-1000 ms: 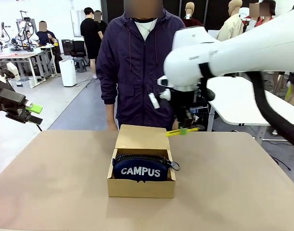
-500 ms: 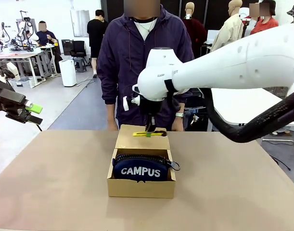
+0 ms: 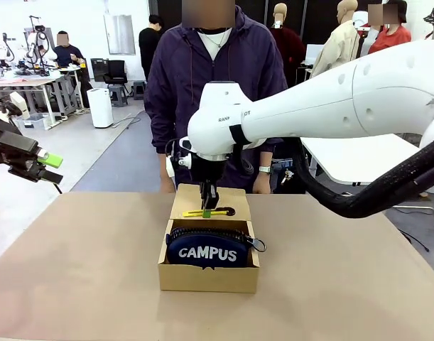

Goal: Pack the items into the box.
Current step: Pick up the item indicated by the person and place it inside the Mailer Box.

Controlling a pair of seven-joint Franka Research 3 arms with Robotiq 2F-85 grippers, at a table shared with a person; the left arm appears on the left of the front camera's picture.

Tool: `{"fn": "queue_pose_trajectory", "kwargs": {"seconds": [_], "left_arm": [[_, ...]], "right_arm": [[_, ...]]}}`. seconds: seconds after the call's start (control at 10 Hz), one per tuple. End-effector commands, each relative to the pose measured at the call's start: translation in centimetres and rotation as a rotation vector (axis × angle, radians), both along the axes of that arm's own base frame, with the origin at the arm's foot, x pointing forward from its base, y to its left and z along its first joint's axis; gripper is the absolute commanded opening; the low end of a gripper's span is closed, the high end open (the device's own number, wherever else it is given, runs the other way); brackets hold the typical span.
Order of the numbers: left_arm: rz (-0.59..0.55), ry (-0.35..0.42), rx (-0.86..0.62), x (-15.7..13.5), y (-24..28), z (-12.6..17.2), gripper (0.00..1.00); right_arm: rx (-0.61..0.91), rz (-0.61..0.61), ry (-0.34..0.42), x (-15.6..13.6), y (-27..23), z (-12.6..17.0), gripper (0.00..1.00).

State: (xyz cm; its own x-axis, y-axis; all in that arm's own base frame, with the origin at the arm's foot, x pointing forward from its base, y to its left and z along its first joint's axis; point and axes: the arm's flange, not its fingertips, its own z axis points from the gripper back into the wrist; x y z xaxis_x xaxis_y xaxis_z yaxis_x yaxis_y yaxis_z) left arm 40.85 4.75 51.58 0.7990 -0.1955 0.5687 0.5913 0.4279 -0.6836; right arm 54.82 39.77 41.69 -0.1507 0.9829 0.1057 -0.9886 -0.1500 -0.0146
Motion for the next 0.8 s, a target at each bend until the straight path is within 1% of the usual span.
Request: {"fn": "queue_pose_trajectory", "kwargs": {"seconds": [0.0, 0.1, 0.2, 0.3, 0.4, 0.5, 0.6, 0.7], "left_arm": [[-0.01, -0.002, 0.002, -0.2, 0.2, 0.2, 1.0], [-0.01, -0.002, 0.002, -0.2, 0.2, 0.2, 1.0], [-0.01, -0.002, 0.002, -0.2, 0.2, 0.2, 1.0], [-0.01, -0.002, 0.002, -0.2, 0.2, 0.2, 1.0], [-0.01, -0.002, 0.002, -0.2, 0.2, 0.2, 1.0], [-0.01, -0.002, 0.002, -0.2, 0.2, 0.2, 1.0], [-0.01, -0.002, 0.002, -0.2, 0.2, 0.2, 1.0], [-0.01, -0.002, 0.002, -0.2, 0.2, 0.2, 1.0]], "right_arm": [[0.021, 0.002, -0.019, 0.7, 0.1, 0.3, 0.0], [0.021, 0.002, -0.019, 0.7, 0.1, 0.3, 0.0], [-0.001, 0.001, 0.001, 0.0, 0.0, 0.0, 0.0], [-0.013, 0.023, 0.045, -0.5, 0.0, -0.1, 0.0], [-0.055, -0.04, 0.068, -0.9, 0.4, -0.7, 0.0], [-0.071, -0.048, 0.1, -1.3, 0.6, -1.1, 0.0], [-0.066, -0.047, 0.097, -1.4, 0.4, -1.3, 0.0], [-0.05, -0.046, 0.109, -1.3, 0.2, -1.6, 0.0]]}}
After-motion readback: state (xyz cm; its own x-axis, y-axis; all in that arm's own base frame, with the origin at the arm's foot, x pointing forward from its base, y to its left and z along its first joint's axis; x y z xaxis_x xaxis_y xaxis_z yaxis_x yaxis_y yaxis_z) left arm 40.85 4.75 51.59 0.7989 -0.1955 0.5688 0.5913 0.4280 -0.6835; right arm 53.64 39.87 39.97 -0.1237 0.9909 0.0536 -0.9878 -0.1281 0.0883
